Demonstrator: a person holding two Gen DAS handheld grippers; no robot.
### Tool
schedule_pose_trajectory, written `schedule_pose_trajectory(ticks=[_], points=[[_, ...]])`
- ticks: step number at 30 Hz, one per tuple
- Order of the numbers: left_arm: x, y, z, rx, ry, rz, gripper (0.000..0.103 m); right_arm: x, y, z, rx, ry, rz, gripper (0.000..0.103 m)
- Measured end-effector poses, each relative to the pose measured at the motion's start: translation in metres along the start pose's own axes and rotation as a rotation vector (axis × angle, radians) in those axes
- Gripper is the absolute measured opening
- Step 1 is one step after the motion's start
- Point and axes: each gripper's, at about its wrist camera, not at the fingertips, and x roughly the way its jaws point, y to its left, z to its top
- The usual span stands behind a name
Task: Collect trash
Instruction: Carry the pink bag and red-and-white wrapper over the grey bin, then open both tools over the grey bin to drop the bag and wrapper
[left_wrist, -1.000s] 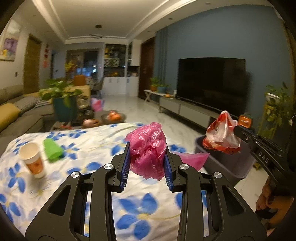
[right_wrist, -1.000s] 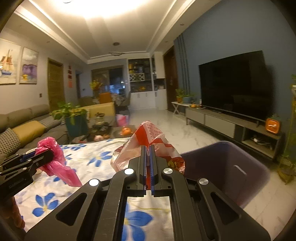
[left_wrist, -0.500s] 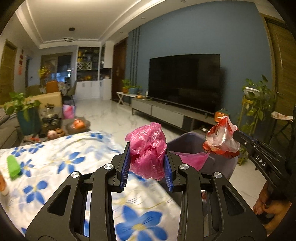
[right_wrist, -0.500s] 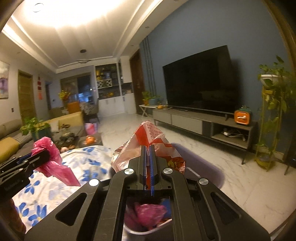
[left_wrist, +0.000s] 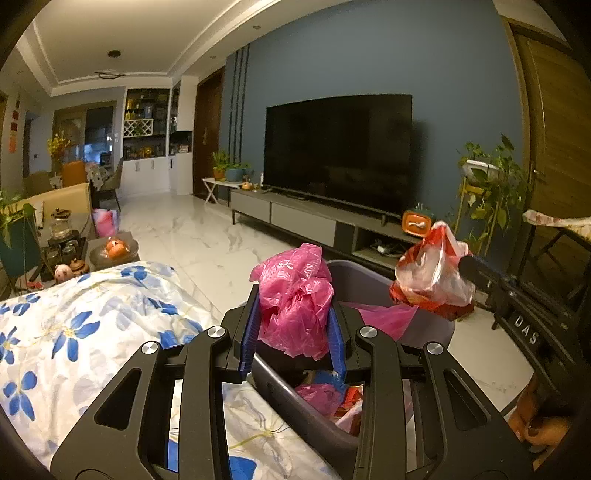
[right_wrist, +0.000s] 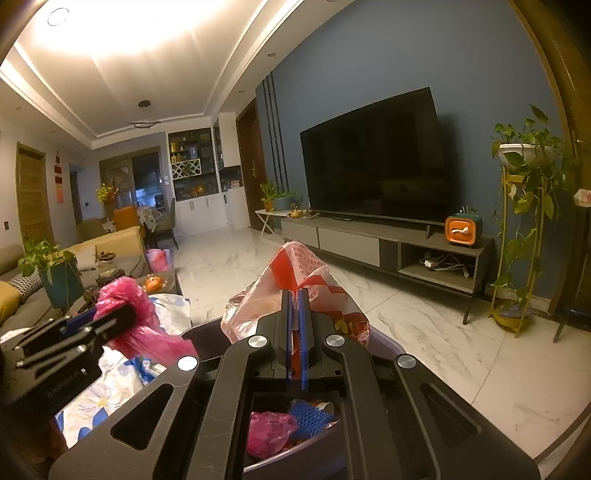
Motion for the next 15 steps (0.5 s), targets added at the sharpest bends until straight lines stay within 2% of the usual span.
schedule_pose_trajectory(ticks=[15], points=[[0.028,-0.004,-0.002,0.001,0.033,-0.026,0.032,0.013,-0.004,-0.003,0.017,0.010,0.006,0.004]])
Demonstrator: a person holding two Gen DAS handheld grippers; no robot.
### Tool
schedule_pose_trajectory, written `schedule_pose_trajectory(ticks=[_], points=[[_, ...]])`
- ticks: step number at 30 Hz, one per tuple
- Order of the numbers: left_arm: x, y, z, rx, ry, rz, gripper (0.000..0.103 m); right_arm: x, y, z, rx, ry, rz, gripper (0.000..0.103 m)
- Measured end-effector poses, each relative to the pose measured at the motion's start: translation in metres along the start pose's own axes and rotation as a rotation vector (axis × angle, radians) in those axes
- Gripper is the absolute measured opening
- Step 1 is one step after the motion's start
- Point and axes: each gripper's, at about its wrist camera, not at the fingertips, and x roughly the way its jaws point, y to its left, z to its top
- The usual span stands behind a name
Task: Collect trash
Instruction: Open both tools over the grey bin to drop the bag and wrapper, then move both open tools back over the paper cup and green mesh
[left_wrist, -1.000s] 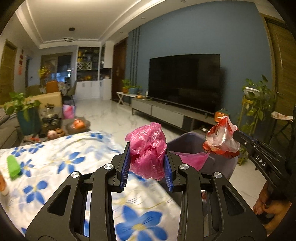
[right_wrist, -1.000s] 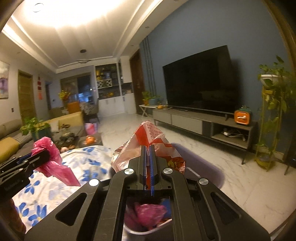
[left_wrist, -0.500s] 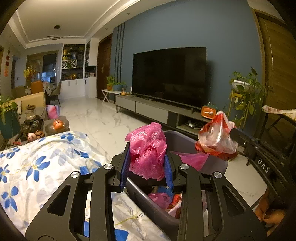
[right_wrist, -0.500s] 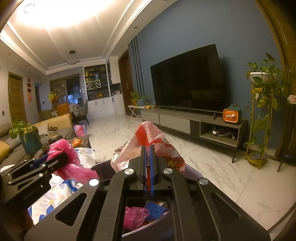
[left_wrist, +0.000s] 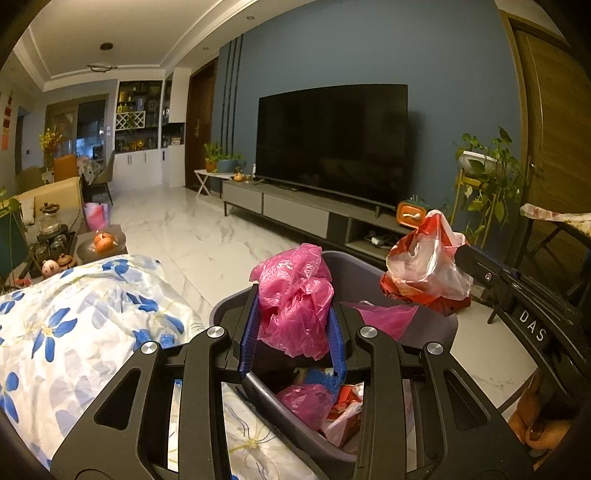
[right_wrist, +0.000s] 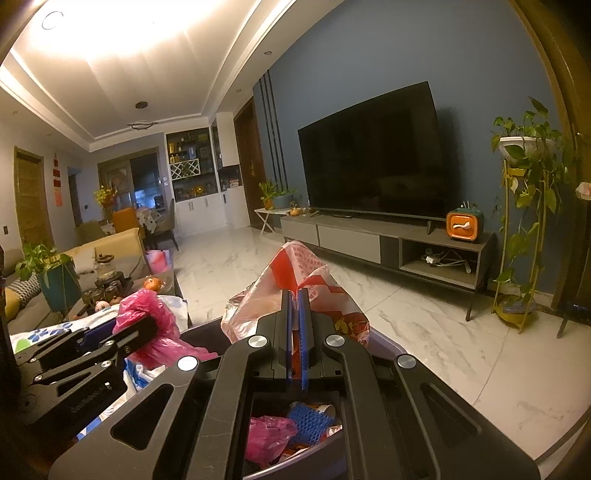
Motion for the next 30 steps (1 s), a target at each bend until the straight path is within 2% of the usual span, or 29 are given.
schedule_pose_trajectory(ticks=[8,10,11,12,13,14,15,21,26,30], points=[[0.012,0.002,0.000,-0.023,0.002,-0.011,0.034,0.009,0.001,0.001,0.001,0.003,0.009,0.004],[0.017,0.002,-0.001,-0.025,0.014,-0.019,0.037,0.012,0.001,0.000,0.004,0.000,0.012,0.004],[0.019,0.002,-0.001,-0.023,0.019,-0.020,0.042,0.013,0.000,0.000,0.008,-0.002,0.013,0.005],[0.021,0.002,-0.003,-0.022,0.021,-0.020,0.049,0.014,-0.001,0.000,0.013,-0.004,0.014,0.007],[0.022,0.003,-0.003,-0.026,0.022,-0.025,0.053,0.015,-0.003,-0.001,0.019,-0.007,0.019,0.020],[0.023,0.005,-0.004,-0.031,0.022,-0.033,0.061,0.016,-0.004,-0.001,0.023,-0.009,0.017,0.029],[0.024,0.005,-0.004,-0.036,0.024,-0.038,0.070,0.017,-0.004,-0.002,0.024,-0.014,0.015,0.043],[0.022,0.015,-0.006,-0.054,0.019,0.004,0.086,0.013,-0.007,-0.003,0.000,-0.034,-0.021,0.046],[0.008,0.024,-0.008,-0.072,0.006,0.031,0.091,0.004,-0.006,-0.002,-0.010,-0.052,-0.039,0.059],[-0.003,0.032,-0.010,-0.085,0.019,0.060,0.092,-0.004,-0.003,-0.004,-0.017,-0.057,-0.050,0.073]])
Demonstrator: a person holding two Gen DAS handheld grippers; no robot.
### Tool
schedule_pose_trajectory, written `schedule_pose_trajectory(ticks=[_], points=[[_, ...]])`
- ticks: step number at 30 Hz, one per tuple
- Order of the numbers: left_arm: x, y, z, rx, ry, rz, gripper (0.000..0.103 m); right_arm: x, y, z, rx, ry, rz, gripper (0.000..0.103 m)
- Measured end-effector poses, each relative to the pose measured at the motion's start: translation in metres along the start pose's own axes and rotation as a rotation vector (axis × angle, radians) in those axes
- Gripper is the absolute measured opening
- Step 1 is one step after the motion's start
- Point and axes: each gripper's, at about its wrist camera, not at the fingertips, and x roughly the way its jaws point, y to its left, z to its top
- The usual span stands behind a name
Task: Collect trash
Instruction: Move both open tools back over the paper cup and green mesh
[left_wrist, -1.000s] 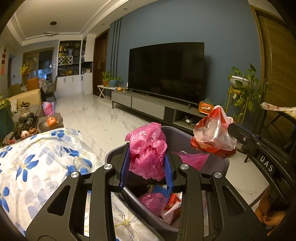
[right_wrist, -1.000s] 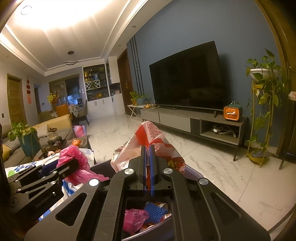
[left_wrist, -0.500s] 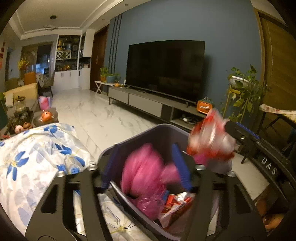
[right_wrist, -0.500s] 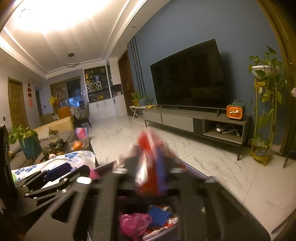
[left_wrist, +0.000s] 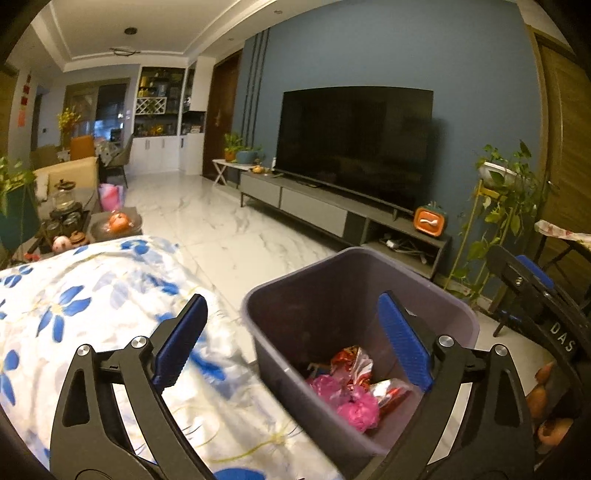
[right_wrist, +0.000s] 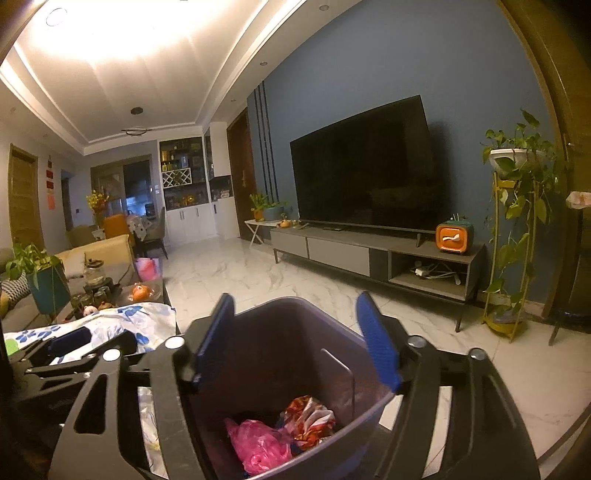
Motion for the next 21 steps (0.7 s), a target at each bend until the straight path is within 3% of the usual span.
schedule_pose_trajectory(ticks=[8,17,21], points=[[-0.049,0.046,-0.016,-0.013,-0.015,0.148,0.092,-0.019,0.014,-0.004,-0.016,0.003,0.010,0.085],[-0.124,0.130,-0.041,-0.113,-0.039,0.431,0.092,-0.039,0.060,-0.017,-0.032,0.029,0.103,0.087],[-0.156,0.175,-0.052,-0.180,-0.031,0.523,0.092,-0.038,0.091,-0.023,-0.042,0.055,0.161,0.087]])
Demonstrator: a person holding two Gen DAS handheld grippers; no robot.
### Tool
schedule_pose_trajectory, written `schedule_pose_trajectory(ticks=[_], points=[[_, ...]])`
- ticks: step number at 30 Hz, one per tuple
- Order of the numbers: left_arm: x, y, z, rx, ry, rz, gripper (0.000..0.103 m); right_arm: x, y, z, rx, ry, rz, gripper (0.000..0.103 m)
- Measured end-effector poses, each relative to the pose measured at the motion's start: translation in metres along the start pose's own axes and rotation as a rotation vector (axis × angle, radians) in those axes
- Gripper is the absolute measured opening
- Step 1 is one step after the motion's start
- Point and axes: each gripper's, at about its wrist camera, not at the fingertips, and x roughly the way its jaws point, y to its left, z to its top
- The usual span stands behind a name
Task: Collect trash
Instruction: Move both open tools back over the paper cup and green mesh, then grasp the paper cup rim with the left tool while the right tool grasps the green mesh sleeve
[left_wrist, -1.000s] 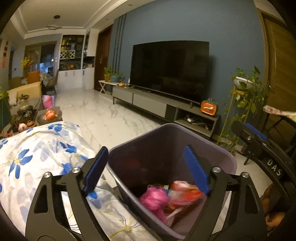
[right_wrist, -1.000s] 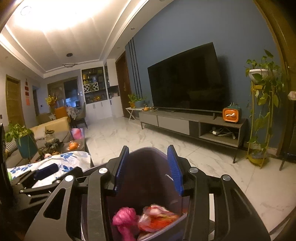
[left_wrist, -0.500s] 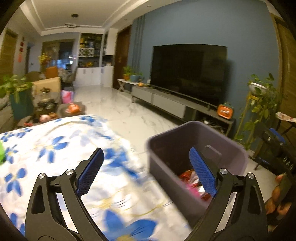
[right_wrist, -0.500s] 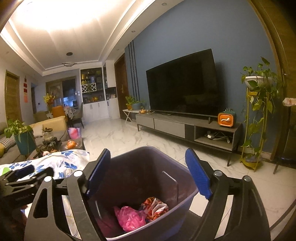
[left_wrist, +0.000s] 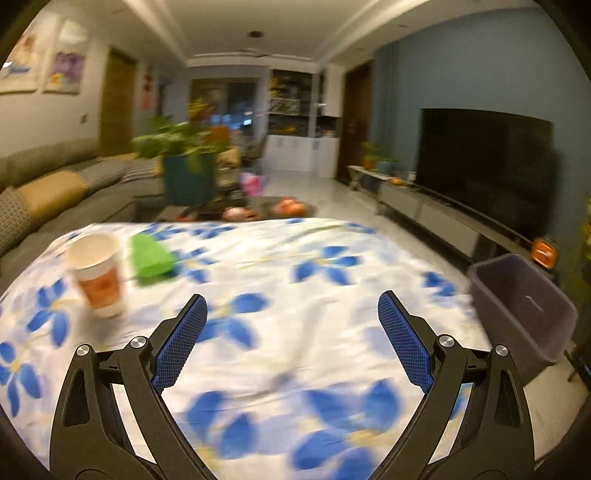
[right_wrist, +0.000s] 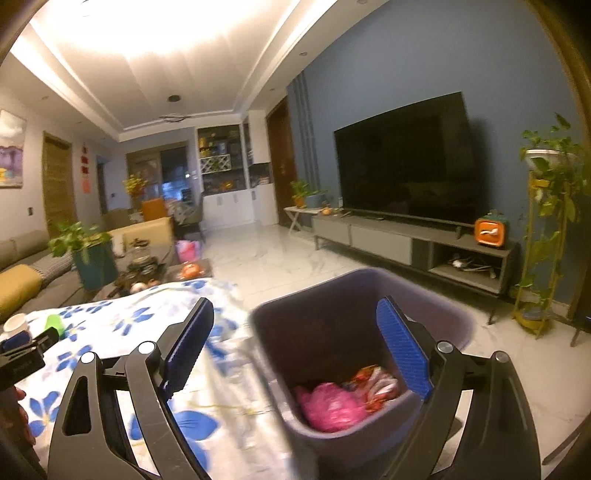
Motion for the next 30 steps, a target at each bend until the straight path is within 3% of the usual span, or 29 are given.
schedule_pose_trajectory(ticks=[6,13,23,30], points=[[-0.012,0.077,-0.006,-0.056,0.004,0.148,0.092,0.005,0.045,-0.002,-0.028,0.010,0.081,0.087],[-0.008,0.136,-0.005,-0.080,0.015,0.253,0.092,0.014,0.111,-0.007,-0.062,0.046,0.202,0.087],[0.037,0.168,0.006,-0.128,0.109,0.242,0.092,0.028,0.191,-0.011,-0.108,0.087,0.339,0.087],[0.059,0.181,0.013,-0.157,0.129,0.238,0.089,0.041,0.238,-0.013,-0.161,0.111,0.397,0.087]])
